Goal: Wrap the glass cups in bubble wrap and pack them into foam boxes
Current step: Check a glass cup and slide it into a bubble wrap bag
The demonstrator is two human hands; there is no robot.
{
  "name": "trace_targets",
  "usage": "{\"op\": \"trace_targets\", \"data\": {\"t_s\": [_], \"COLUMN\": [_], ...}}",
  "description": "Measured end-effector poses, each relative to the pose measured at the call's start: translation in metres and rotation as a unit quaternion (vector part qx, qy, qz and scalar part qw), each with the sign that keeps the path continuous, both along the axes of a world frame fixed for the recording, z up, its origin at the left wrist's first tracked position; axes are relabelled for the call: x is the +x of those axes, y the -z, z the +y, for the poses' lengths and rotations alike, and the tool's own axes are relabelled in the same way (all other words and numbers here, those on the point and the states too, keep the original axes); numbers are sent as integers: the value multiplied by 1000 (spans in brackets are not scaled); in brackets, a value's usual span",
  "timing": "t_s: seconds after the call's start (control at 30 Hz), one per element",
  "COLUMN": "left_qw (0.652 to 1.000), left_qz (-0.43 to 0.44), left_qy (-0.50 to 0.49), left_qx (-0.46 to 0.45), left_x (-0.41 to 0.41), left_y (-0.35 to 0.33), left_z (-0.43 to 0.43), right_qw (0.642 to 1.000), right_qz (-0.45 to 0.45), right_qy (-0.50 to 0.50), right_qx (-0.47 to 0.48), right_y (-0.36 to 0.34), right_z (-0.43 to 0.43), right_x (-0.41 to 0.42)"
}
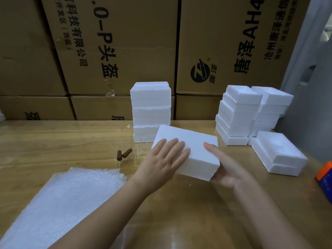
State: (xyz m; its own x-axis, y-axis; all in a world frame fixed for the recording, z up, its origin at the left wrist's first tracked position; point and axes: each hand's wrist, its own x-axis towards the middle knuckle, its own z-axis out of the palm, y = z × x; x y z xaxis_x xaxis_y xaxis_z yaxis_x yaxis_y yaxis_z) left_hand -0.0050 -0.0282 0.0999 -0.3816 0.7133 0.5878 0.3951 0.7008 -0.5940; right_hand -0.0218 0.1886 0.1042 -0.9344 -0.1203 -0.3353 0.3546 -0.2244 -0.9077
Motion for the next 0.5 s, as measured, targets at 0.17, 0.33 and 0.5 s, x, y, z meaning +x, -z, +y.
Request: {"op": "trace_targets", "data": {"t_s": [0.17,0.33,0.5], "left_qw": [1000,998,992], "left_qz": [3,12,44], "left_qy": [19,-13,-65], "left_qx": [23,66,94], "left_x": [-21,-57,-118], "left_y": [-18,-66,-134], "left_z": [-7,-36,-62], "right_qw": [996,994,977], "right_qz": [15,102,139], "right_qy": [-37,44,92], "right_qx": [-80,-10,130], "right_y": [-9,31,90], "right_z": [5,-5,-6], "right_x": [-12,-18,-12]}}
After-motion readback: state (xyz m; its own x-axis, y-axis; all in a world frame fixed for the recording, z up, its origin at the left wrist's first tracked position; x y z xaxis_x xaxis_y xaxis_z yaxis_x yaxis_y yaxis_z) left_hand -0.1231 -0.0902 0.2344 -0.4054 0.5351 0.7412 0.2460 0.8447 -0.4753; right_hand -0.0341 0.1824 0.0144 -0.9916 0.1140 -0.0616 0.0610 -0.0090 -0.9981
